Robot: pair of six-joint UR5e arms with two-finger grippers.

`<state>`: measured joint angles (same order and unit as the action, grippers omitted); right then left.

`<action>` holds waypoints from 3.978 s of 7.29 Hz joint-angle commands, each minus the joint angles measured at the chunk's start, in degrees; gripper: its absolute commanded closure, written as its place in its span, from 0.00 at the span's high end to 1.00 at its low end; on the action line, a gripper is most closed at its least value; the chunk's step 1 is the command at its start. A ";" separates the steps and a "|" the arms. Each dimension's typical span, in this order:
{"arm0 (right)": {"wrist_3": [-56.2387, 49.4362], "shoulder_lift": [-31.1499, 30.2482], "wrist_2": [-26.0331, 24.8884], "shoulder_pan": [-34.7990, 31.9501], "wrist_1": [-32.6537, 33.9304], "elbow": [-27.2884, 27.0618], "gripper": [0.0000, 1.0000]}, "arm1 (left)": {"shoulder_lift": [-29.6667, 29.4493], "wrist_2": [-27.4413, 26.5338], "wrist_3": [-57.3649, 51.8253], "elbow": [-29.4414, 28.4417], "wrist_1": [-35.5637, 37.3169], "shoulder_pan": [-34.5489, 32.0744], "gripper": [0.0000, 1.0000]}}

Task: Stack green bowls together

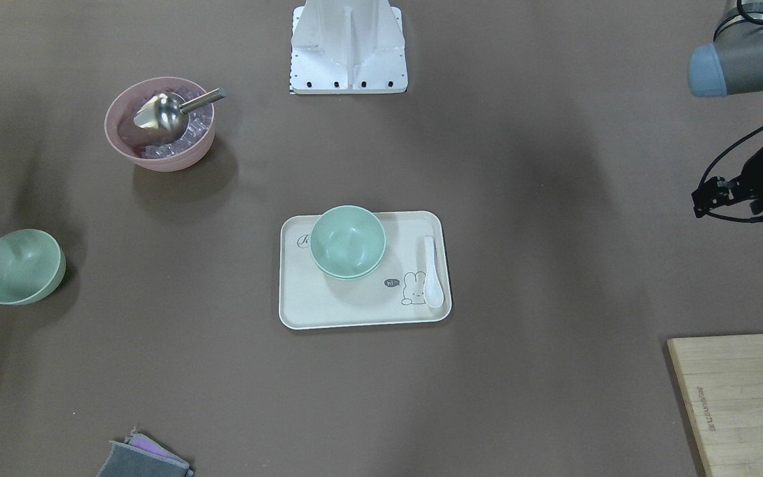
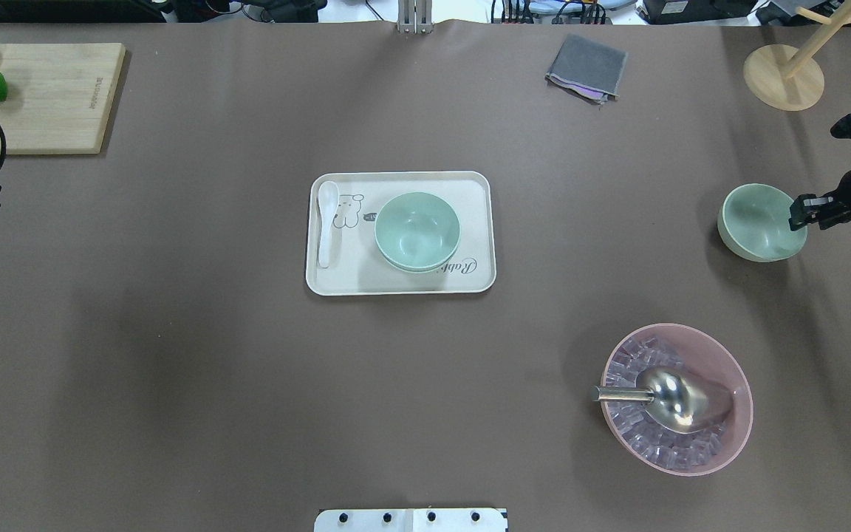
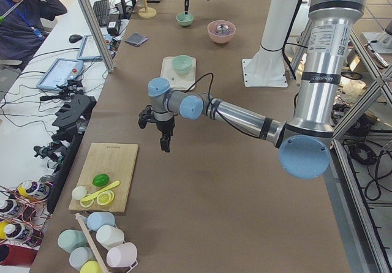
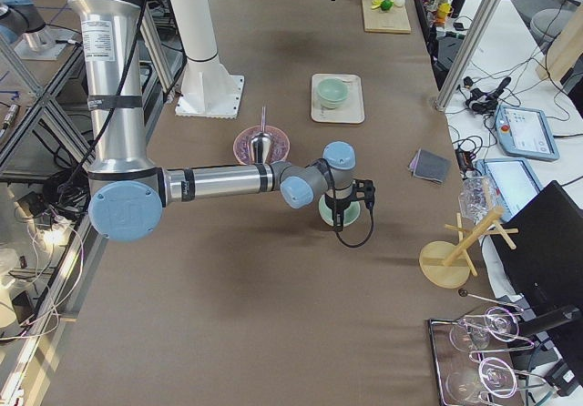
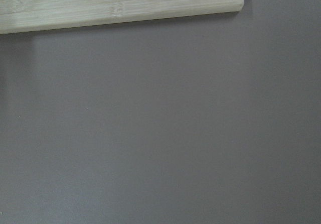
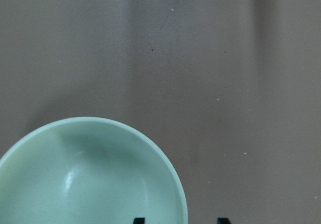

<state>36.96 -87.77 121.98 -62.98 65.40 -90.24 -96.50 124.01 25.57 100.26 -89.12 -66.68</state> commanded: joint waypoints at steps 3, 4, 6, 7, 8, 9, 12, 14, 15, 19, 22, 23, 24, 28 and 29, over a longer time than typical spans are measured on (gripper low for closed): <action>0.30 -0.21 -0.25 0.22 -2.37 1.46 0.30 | 0.09 0.00 -0.08 -0.06 0.00 0.24 0.99; 0.30 -0.12 -0.33 0.22 -2.47 1.56 0.30 | 0.09 0.00 -0.08 -0.06 0.00 0.24 0.99; 0.74 0.41 -0.34 0.22 -2.47 1.56 0.30 | 0.09 0.00 -0.08 -0.24 0.00 0.24 0.99; 0.74 0.50 -0.34 0.22 -2.47 1.56 0.30 | 0.00 0.00 -0.08 -0.24 0.00 0.33 0.99; 0.74 0.50 -0.34 0.31 -2.47 1.56 0.29 | 0.00 0.00 -0.08 -0.32 0.00 0.33 0.99; 0.74 0.50 -0.34 0.22 -2.47 1.56 0.28 | 0.00 0.00 -0.08 -0.33 0.00 0.33 0.99; 0.74 0.50 -0.34 0.22 -2.47 1.56 0.18 | 0.00 0.00 -0.08 -0.41 0.00 0.59 0.99; 0.74 0.58 -0.16 0.22 -2.47 0.77 0.00 | 0.00 0.00 -0.08 -0.41 -0.09 0.68 0.99; 0.74 1.02 0.01 0.22 -2.56 0.16 0.00 | 0.00 0.00 -0.08 -0.50 0.00 0.68 0.99; 12.35 8.91 3.88 0.66 -1.42 -4.14 0.00 | 0.26 4.55 -0.43 -0.94 0.70 0.50 0.99; 29.69 17.78 3.10 7.94 0.68 -6.08 0.00 | 0.09 9.12 -4.70 -1.20 4.29 -4.66 0.99; 34.62 20.51 0.92 10.57 2.60 -6.52 0.00 | 0.00 9.92 -12.23 -2.07 7.52 -9.47 0.99; 37.45 22.02 -3.11 13.99 4.19 -7.48 0.00 | 0.08 9.41 -20.65 -2.69 9.82 -12.56 0.99; 46.59 30.36 -7.96 21.29 16.84 -9.52 0.00 | 0.35 9.32 -30.14 -6.92 9.84 -15.84 0.99; 48.71 31.77 -10.51 23.93 17.99 -9.08 0.00 | 0.44 9.40 -30.32 -7.61 9.84 -15.85 0.99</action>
<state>82.81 -58.11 114.27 -42.17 81.07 -99.62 -96.17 133.35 -4.36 93.32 -79.28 -82.43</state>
